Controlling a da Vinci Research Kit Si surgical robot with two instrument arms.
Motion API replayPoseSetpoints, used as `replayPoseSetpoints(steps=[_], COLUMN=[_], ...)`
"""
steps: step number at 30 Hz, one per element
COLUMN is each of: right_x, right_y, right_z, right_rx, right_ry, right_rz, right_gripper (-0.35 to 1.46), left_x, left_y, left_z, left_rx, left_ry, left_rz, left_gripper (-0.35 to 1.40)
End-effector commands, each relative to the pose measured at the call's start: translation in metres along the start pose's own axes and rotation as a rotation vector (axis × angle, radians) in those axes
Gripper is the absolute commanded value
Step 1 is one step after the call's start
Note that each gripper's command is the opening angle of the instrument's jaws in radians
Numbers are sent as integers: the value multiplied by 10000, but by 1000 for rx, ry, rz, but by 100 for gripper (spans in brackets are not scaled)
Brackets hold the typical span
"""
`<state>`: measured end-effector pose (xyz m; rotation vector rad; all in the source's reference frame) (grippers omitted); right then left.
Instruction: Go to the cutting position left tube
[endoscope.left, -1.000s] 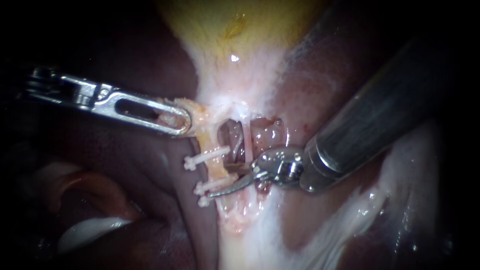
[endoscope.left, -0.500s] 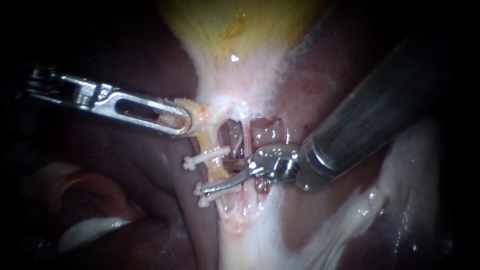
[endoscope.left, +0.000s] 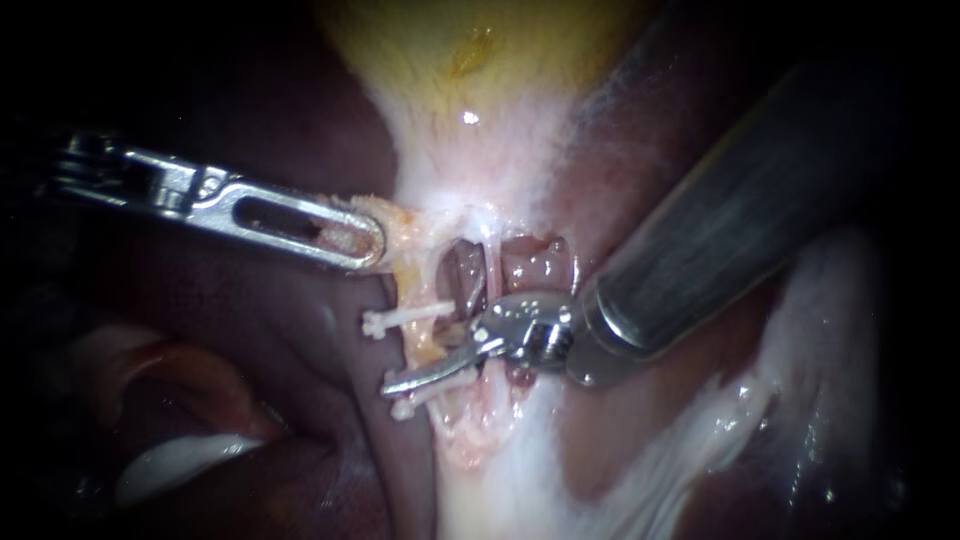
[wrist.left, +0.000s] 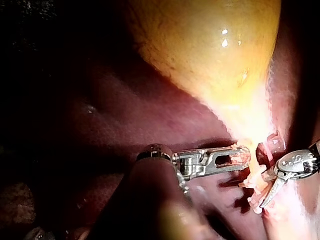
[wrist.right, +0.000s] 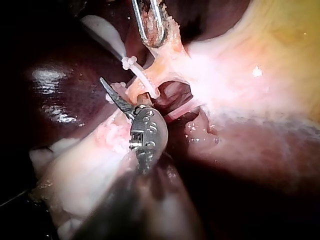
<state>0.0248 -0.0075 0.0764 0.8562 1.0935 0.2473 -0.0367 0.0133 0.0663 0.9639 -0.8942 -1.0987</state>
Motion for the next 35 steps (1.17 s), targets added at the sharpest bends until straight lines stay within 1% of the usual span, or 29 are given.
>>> replayPoseSetpoints(steps=[1,5,11,14,24,35], right_x=[-1,-2,2,3,3,2], right_y=[1,3,7,9,12,12], right_z=[2,10,17,21,28,28], right_rx=[7,31,32,34,30,30], right_ry=[3,10,27,44,53,53], right_rz=[-6,-9,-21,-23,-24,-25], right_gripper=[109,109,111,113,116,116], left_x=[0,-1,-3,-4,-8,-8], left_y=[0,0,1,2,8,9], left_z=[0,1,2,2,2,1], left_rx=[-1,-1,-1,-1,-3,-2], left_ry=[-1,-1,-1,-1,-3,-3], left_rz=[0,-1,-1,-1,-2,-2], left_gripper=[-23,-23,-23,-23,-23,-23])
